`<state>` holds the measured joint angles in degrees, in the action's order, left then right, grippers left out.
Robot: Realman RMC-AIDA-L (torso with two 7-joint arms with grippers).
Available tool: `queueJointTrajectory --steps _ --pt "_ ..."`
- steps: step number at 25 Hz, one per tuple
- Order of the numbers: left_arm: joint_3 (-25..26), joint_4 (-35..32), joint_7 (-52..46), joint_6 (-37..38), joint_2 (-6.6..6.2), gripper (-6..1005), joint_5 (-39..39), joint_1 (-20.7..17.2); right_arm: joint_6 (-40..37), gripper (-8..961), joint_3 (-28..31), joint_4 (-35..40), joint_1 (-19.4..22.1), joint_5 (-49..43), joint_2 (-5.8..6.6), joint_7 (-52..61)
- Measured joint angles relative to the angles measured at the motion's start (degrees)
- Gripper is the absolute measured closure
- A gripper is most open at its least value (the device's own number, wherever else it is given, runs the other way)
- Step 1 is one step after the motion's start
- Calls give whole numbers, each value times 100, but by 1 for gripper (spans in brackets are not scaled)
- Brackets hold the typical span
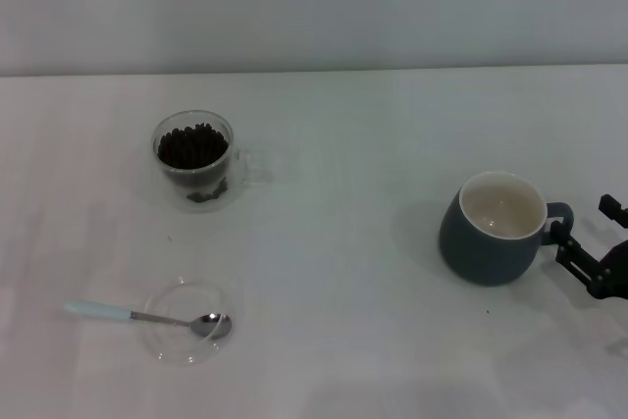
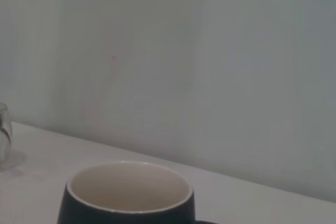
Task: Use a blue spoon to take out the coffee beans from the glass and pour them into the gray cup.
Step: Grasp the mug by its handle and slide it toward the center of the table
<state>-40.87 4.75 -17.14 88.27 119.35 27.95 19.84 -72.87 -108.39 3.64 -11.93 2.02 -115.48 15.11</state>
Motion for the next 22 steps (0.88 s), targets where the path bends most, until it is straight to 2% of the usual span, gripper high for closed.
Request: queueJointTrajectory --steps 22 --pt "0 -60 12 -11 -13 286 0 18 546 371 -166 386 -57 9 0 -91"
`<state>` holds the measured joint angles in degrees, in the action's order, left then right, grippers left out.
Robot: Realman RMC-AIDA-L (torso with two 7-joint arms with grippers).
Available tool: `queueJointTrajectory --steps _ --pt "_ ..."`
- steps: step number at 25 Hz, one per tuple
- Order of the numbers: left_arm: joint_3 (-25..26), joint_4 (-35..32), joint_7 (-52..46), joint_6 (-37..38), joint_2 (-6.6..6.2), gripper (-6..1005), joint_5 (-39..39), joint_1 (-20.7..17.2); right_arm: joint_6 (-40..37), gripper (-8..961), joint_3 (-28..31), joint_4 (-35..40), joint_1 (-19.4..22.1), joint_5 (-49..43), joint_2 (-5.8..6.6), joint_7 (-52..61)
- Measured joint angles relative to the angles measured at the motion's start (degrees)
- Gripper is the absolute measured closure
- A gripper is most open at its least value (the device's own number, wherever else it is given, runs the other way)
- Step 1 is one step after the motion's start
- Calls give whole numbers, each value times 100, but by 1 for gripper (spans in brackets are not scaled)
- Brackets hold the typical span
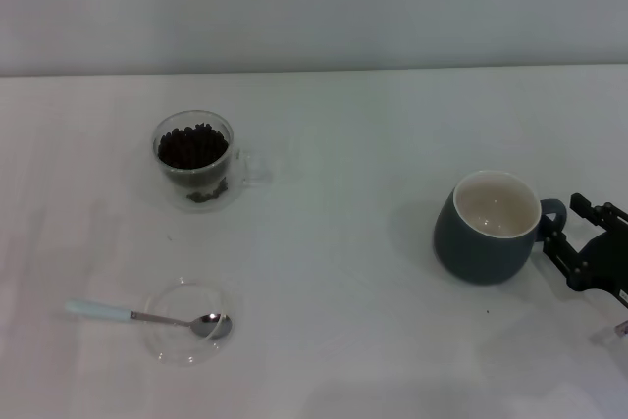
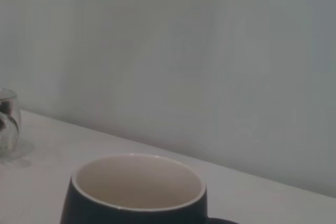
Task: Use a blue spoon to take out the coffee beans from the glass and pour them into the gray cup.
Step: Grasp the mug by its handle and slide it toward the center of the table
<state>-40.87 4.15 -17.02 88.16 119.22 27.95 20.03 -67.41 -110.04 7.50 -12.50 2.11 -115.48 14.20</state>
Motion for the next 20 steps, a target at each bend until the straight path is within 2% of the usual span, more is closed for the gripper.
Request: queueJointTrajectory --steps 6,20 --pt "0 -2 -3 -1 -5 285 0 7 43 447 5 67 12 38 0 26" --pt "0 -11 26 -1 -5 285 0 -18 237 461 32 164 -5 53 -9 175"
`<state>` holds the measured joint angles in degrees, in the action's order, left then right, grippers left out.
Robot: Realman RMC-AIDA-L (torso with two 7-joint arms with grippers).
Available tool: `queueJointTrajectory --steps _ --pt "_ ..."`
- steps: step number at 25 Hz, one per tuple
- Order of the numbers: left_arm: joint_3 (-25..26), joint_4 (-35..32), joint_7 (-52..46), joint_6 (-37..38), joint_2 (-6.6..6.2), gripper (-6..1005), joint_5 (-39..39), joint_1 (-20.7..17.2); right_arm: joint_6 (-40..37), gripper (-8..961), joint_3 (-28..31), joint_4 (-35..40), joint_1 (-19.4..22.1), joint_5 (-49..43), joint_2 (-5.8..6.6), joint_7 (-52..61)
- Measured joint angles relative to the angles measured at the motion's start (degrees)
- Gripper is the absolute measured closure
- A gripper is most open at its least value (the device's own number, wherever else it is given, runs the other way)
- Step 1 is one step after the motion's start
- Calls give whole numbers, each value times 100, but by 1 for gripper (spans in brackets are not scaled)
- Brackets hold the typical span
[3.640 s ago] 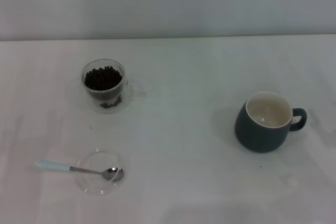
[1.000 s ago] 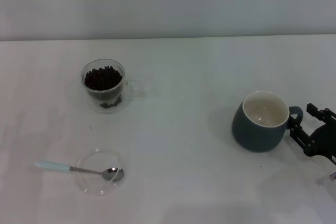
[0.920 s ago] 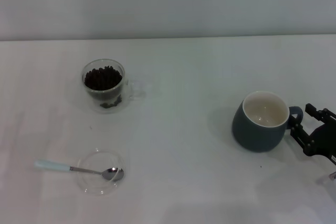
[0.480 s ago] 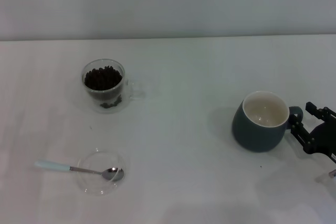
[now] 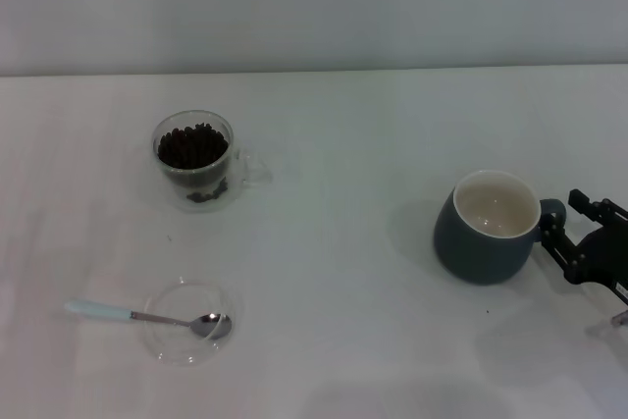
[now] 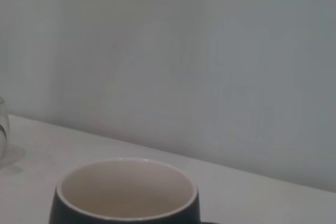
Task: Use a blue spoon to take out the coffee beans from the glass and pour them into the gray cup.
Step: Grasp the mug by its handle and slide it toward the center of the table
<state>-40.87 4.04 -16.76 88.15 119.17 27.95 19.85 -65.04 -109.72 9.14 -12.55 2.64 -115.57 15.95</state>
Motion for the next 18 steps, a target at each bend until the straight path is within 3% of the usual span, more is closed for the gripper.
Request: queueJointTrajectory --steps 18 --pt "0 -60 14 0 0 286 0 2 217 606 -8 145 -1 -8 0 5"
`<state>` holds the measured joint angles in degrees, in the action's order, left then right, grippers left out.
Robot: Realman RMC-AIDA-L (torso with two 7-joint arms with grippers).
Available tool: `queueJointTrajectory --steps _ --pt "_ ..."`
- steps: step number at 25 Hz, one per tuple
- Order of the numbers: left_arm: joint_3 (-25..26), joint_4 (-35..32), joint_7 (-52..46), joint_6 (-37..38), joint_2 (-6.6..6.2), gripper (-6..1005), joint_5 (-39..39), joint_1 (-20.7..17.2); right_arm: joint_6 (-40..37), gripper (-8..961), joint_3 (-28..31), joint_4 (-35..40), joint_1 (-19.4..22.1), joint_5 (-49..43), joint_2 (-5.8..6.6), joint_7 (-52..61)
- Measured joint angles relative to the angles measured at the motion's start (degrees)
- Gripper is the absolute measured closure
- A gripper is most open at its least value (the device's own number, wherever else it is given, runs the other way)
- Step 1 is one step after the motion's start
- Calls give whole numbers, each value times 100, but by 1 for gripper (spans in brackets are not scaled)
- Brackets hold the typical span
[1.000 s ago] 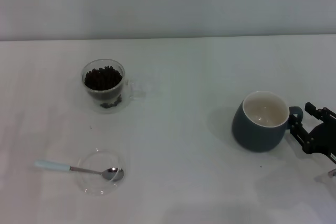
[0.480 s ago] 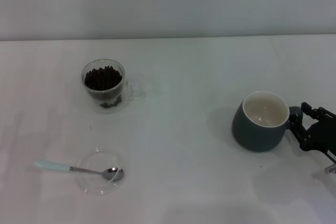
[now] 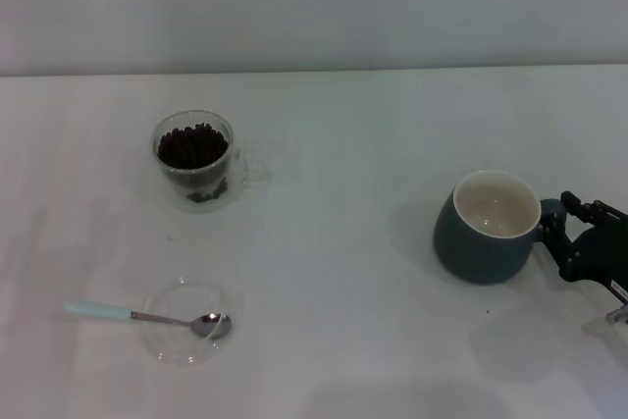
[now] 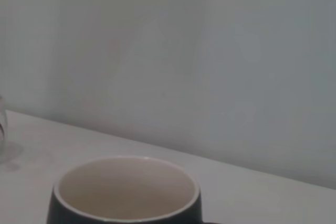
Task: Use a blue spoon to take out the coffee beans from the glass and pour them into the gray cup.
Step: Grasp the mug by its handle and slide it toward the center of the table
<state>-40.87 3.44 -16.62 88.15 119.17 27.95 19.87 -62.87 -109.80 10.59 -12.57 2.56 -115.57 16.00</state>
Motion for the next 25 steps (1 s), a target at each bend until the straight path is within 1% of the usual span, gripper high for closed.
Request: queueJointTrajectory --steps 9,20,25 --pt "0 -1 1 -1 0 285 0 -1 99 620 -2 48 -1 6 0 61" --pt "0 -1 0 -16 0 286 0 -1 81 777 -130 60 -9 -45 0 4" --pt "0 -1 -12 -18 0 285 0 -18 -74 802 -242 74 -8 -46 0 23"
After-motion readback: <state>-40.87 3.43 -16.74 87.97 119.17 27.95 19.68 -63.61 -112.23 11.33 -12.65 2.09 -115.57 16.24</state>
